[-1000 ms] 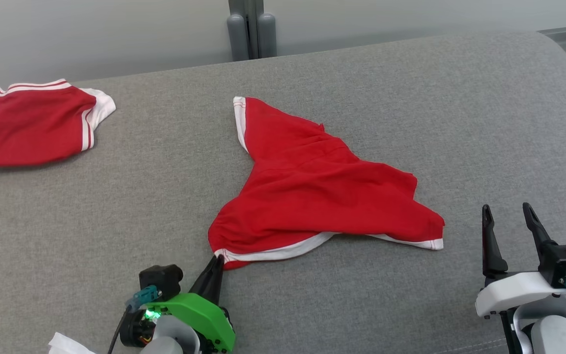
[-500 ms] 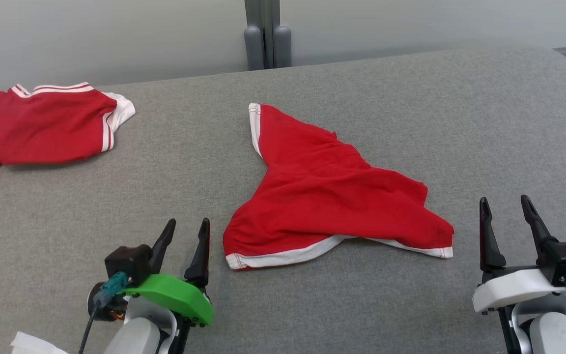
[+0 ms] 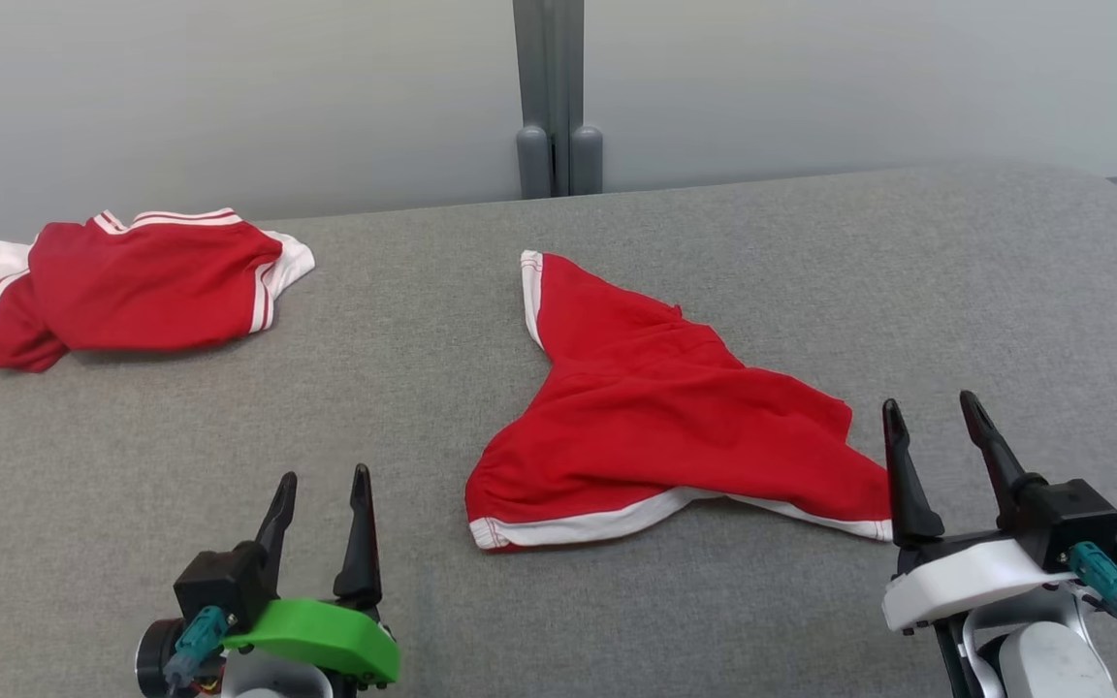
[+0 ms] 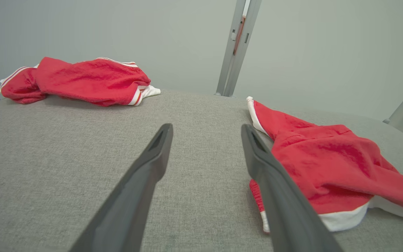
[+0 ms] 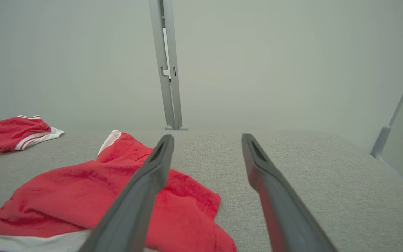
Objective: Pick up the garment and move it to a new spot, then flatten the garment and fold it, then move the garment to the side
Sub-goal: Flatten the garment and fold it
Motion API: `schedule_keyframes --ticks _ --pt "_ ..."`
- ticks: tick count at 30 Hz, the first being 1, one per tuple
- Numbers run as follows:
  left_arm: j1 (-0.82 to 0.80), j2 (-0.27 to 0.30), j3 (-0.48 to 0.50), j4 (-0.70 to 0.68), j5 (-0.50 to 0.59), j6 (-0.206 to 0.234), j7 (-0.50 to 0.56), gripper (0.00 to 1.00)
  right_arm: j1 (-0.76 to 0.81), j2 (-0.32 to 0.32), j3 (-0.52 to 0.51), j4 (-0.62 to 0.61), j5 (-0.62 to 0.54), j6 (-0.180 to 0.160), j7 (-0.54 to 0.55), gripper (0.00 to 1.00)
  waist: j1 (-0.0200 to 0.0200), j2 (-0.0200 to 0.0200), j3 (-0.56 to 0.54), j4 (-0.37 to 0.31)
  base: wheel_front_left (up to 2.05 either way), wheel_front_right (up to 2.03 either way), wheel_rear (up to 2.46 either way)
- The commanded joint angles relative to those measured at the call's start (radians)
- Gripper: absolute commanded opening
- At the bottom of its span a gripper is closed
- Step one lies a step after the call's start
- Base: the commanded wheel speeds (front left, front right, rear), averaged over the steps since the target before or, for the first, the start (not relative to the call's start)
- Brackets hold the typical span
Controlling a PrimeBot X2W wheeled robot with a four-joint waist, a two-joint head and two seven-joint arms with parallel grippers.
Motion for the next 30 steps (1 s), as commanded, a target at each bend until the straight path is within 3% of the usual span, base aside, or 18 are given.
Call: schedule_keyframes --ticks 1,8,23,30 --pt "0.019 -0.004 0.016 -0.007 0.014 0.000 -0.001 1.00 0.002 -0.002 0.013 0.004 0.014 0.000 -0.003 1.00 0.0000 -0.0001 -0.012 0.006 0.00 0.00 0.00" --pt "0.053 -0.015 0.053 -0.027 0.043 0.003 -0.001 1.00 0.007 -0.002 0.056 0.030 0.082 0.000 -0.003 1.00 0.0000 -0.0001 -0.021 0.016 0.00 0.00 0.00" --pt "0.058 -0.016 0.022 -0.031 0.015 0.025 -0.001 1.00 -0.005 -0.002 0.055 0.056 0.091 0.000 -0.003 1.00 0.0000 -0.0001 -0.011 0.018 0.00 0.00 0.00" --pt "0.045 -0.016 -0.058 0.049 -0.012 0.003 -0.001 1.00 -0.005 -0.002 0.055 0.066 0.078 0.000 -0.003 1.00 0.0000 -0.0001 0.000 0.006 0.00 0.00 0.00"
